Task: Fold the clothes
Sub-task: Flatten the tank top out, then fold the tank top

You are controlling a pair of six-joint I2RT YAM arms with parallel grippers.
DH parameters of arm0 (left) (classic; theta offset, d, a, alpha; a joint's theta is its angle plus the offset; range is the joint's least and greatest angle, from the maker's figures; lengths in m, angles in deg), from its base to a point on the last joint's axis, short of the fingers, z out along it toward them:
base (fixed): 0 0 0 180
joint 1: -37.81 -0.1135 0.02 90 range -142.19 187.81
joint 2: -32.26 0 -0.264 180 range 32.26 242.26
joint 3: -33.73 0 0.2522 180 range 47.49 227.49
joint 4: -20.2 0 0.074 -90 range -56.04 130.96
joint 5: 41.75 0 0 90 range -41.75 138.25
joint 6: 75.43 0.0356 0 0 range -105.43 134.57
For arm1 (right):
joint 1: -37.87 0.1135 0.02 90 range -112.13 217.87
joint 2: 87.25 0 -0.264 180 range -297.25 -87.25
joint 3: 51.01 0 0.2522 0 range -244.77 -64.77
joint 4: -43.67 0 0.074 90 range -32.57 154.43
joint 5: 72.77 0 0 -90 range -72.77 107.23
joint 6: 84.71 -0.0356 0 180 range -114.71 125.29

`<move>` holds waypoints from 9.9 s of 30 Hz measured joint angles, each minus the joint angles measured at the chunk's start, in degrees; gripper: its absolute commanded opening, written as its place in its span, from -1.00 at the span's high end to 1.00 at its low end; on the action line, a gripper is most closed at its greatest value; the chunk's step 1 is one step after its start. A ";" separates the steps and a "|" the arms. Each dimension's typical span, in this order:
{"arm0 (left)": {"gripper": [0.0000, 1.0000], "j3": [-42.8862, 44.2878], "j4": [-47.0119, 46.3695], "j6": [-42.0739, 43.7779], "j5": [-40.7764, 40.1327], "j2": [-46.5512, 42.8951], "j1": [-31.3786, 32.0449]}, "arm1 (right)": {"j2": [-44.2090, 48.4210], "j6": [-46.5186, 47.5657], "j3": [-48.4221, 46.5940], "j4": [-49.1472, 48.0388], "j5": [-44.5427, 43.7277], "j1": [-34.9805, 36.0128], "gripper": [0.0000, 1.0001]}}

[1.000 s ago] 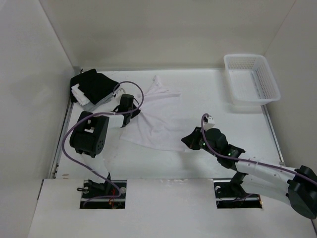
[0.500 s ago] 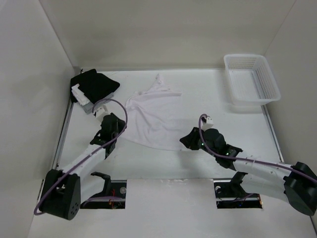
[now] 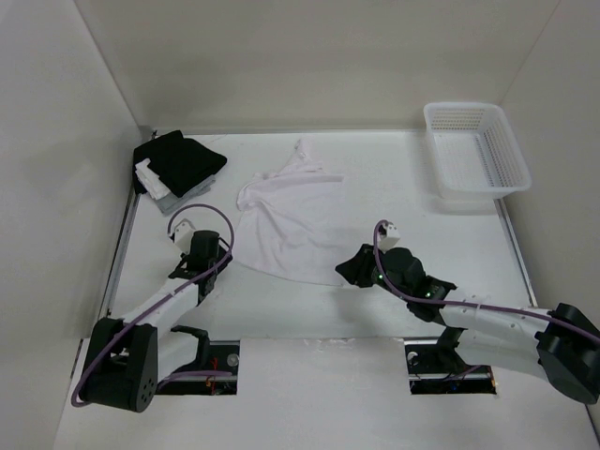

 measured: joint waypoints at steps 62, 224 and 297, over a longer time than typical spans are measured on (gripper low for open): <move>1.00 13.66 9.86 -0.44 19.93 -30.88 -1.20 | 15.34 -0.98 -19.06 28.55 -19.54 10.03 1.00; 0.11 8.28 -27.82 -6.51 13.46 23.54 -2.23 | -31.32 2.14 -18.75 -2.73 8.00 -24.04 0.44; 0.98 17.35 5.20 -8.39 28.09 -42.40 -7.74 | 27.65 3.37 -22.12 33.70 -12.31 1.16 0.88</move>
